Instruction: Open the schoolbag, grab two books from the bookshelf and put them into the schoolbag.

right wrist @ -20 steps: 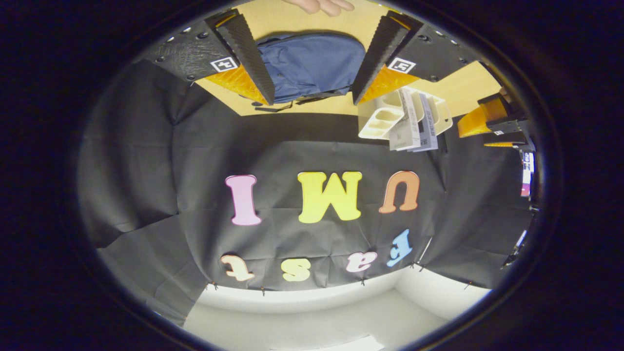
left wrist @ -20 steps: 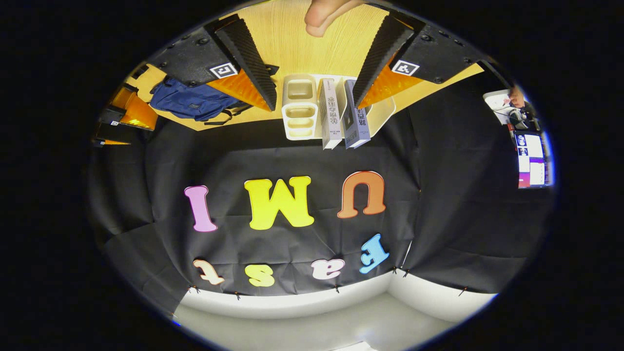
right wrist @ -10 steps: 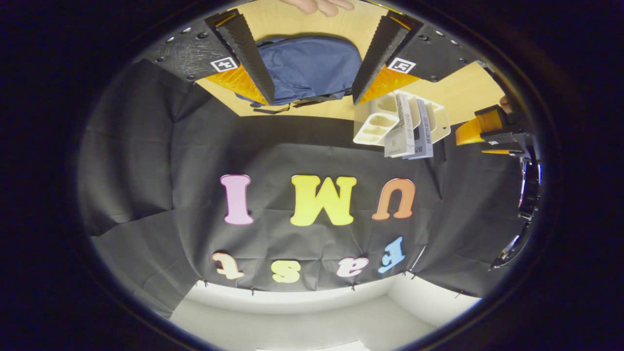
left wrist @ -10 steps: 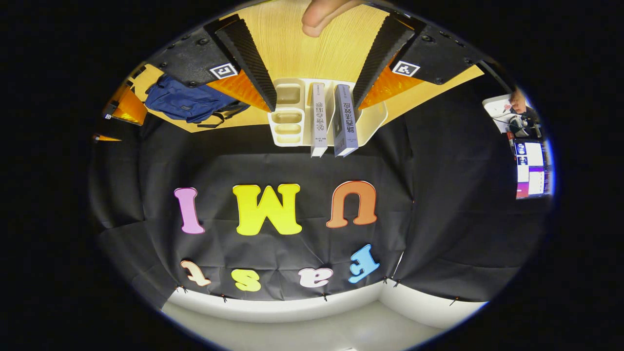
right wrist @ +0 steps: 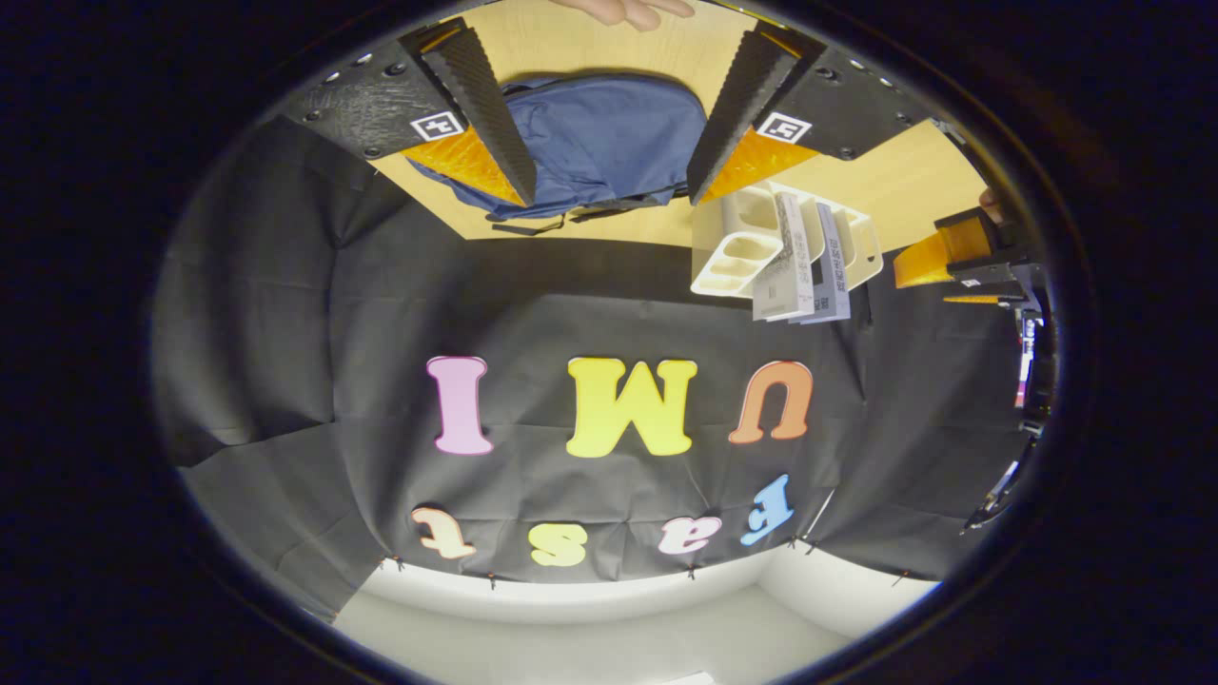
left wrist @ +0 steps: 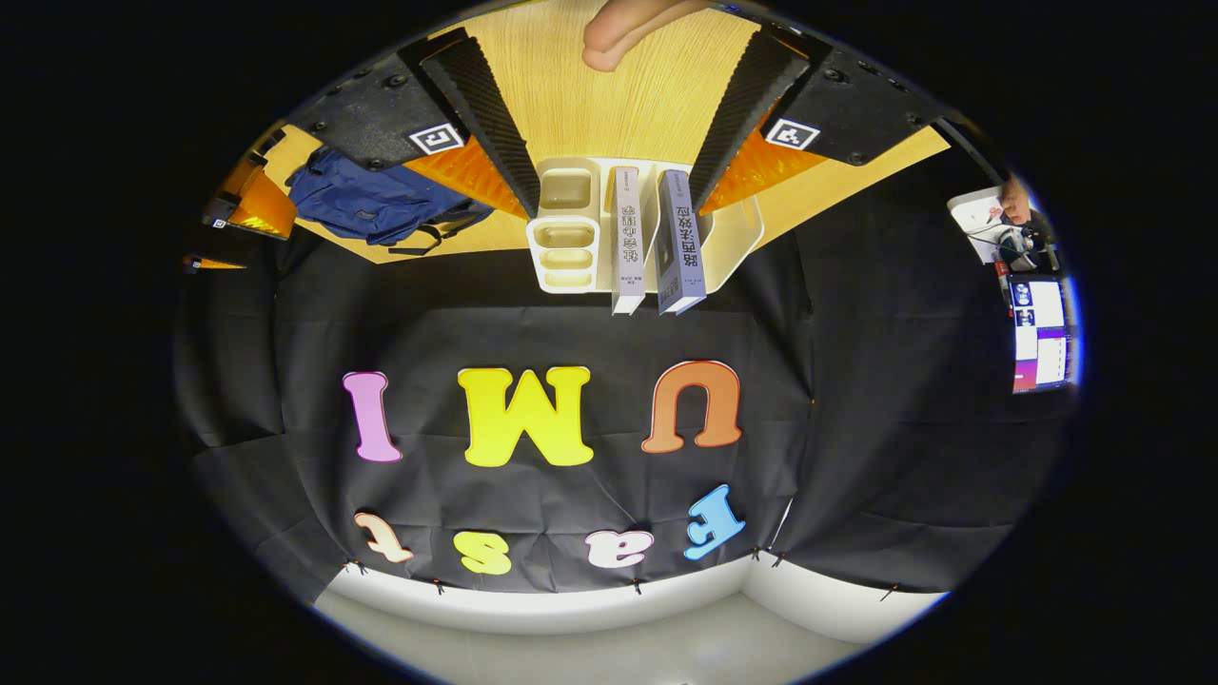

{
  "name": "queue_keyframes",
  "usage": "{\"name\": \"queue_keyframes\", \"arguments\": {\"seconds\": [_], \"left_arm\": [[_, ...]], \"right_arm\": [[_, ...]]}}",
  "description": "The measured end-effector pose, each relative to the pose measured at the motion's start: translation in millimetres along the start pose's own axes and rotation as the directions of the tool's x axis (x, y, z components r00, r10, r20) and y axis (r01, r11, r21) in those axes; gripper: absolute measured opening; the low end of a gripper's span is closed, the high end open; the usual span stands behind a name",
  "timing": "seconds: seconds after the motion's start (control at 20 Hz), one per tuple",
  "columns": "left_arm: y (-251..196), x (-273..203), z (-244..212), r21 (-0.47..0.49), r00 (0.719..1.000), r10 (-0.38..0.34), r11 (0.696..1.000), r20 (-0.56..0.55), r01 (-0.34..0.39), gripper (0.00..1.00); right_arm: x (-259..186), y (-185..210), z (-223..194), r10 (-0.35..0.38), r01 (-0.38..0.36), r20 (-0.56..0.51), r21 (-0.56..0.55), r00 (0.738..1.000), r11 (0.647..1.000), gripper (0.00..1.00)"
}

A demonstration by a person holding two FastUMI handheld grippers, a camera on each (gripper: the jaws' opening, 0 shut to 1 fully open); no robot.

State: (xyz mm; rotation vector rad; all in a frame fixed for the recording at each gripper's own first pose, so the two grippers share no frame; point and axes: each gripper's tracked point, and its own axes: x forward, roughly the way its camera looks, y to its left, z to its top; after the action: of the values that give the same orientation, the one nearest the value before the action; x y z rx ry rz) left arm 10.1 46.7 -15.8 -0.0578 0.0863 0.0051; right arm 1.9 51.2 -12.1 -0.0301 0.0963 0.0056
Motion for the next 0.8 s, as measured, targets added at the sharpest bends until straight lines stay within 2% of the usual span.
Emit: {"name": "queue_keyframes", "arguments": {"seconds": [0.15, 0.2, 0.35, 0.4, 0.5, 0.55, 0.6, 0.75, 0.8], "left_arm": [[3.4, 1.2, 0.7, 0.010, 1.000, 0.007, 1.000, 0.002, -0.007, 0.99], [3.4, 2.6, 1.8, 0.013, 1.000, 0.007, 1.000, 0.004, -0.007, 0.99], [7.4, 2.4, 1.9, 0.014, 1.000, 0.012, 1.000, 0.011, -0.012, 0.99], [10.1, 3.2, 2.1, 0.012, 1.000, 0.016, 1.000, 0.010, -0.016, 0.99], [15.2, 4.2, 0.9, 0.004, 1.000, 0.023, 1.000, 0.008, -0.023, 0.99], [18.2, 5.0, 1.8, 0.001, 1.000, 0.030, 1.000, 0.007, -0.030, 0.99], [22.8, 6.4, 0.4, 0.000, 0.999, 0.041, 0.999, 0.001, -0.041, 0.99], [36.0, 9.4, -2.1, -0.003, 0.998, 0.066, 0.998, -0.005, -0.066, 0.99], [38.5, 11.6, -2.1, 0.000, 0.998, 0.068, 0.998, -0.002, -0.068, 0.99]], "right_arm": [[18.4, 10.8, -14.4, 0.010, -0.012, -0.041, -0.049, 0.999, 0.999, 0.97], [24.8, 16.1, -20.0, 0.015, -0.019, -0.058, -0.063, 0.998, 0.998, 0.94], [46.9, 40.2, -45.6, 0.056, -0.068, -0.119, -0.103, 0.991, 0.992, 0.96], [54.3, 51.3, -54.0, 0.079, -0.094, -0.142, -0.104, 0.987, 0.990, 0.98], [70.6, 71.4, -71.9, 0.108, -0.133, -0.191, -0.129, 0.976, 0.983, 0.96], [77.6, 77.9, -79.6, 0.109, -0.142, -0.213, -0.144, 0.971, 0.979, 0.98], [85.8, 85.6, -88.8, 0.110, -0.150, -0.239, -0.154, 0.965, 0.977, 0.96], [106.0, 108.5, -122.7, 0.120, -0.185, -0.339, -0.168, 0.933, 0.968, 0.98], [112.9, 111.3, -130.5, 0.112, -0.185, -0.362, -0.175, 0.925, 0.967, 0.95]]}}
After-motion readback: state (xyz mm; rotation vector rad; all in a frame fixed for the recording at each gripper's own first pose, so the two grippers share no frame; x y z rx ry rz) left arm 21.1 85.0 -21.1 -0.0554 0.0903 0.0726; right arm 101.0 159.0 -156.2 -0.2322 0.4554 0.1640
